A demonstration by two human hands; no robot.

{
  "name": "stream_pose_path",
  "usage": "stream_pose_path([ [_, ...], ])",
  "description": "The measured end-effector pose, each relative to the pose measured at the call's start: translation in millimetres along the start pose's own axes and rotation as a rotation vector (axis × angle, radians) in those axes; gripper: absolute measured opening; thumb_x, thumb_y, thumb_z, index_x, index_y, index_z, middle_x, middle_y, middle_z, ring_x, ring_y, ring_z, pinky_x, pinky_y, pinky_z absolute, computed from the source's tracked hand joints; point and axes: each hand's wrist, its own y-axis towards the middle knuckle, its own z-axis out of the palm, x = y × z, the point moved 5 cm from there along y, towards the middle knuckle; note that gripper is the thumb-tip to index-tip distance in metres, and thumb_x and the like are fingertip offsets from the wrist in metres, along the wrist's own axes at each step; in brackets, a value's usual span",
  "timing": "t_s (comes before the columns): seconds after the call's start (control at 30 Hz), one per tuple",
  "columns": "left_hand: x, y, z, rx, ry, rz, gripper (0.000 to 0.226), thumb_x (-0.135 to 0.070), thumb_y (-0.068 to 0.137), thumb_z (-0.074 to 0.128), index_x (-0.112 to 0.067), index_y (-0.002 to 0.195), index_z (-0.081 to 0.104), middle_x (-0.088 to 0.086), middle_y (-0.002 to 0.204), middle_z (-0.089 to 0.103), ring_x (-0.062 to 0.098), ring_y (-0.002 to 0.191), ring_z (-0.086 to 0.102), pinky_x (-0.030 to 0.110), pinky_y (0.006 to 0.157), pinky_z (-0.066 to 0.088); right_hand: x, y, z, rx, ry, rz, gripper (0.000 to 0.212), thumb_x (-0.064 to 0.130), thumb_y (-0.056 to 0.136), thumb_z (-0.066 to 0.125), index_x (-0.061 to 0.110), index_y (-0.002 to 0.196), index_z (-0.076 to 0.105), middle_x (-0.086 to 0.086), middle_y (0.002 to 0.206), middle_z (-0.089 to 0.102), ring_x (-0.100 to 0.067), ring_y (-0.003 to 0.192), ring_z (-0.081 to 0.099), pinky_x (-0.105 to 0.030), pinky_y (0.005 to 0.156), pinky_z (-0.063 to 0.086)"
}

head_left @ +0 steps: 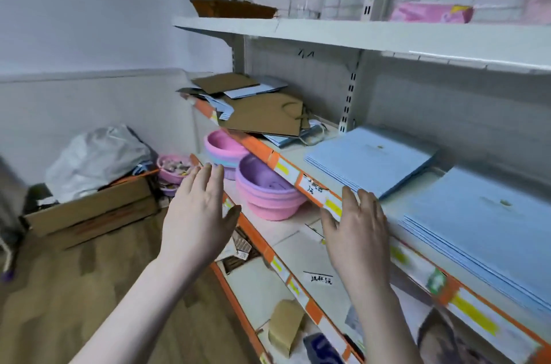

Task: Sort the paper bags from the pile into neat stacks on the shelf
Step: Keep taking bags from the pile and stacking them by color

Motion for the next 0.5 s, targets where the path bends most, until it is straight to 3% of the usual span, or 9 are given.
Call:
stream_pose_path([
  [0.13,51.3,81.6,25.7,0.012,0.071,-0.006,0.072,-0.019,0.059,0.087,0.01,0.117,0.057,0.031,0.113,0.061,0.047,0.103,0.059,0.056,0.086,0.048,36.5,74.6,59.3,0.025,0.058,0.041,0.052,0.024,0.082,0.069,-0.002,0.124,0.056,-0.028,0.12,0.055,-0.043,0.116,0.05,-0.048,0.096,0.041],
  [0.3,100.6,151.5,55.8,0.031,0.047,-0.05,0.069,-0.023,0.07,0.08,0.008,0.125,0.053,0.031,0.124,0.055,0.048,0.113,0.053,0.055,0.096,0.042,75.4,140.8,112.3,0.095,0.06,0.05,0.055,0.031,0.089,0.058,0.003,0.134,0.048,-0.023,0.131,0.049,-0.038,0.124,0.042,-0.044,0.102,0.034],
  [0.5,130.1,239.8,102.0,0.031,-0.038,0.029,0.068,-0.036,0.088,0.061,-0.003,0.142,0.037,0.02,0.146,0.038,0.035,0.136,0.032,0.042,0.111,0.026,102.3,185.9,163.8,0.014,-0.008,0.072,0.051,0.029,0.084,0.065,0.0,0.125,0.057,-0.025,0.118,0.057,-0.041,0.109,0.053,-0.047,0.092,0.044],
])
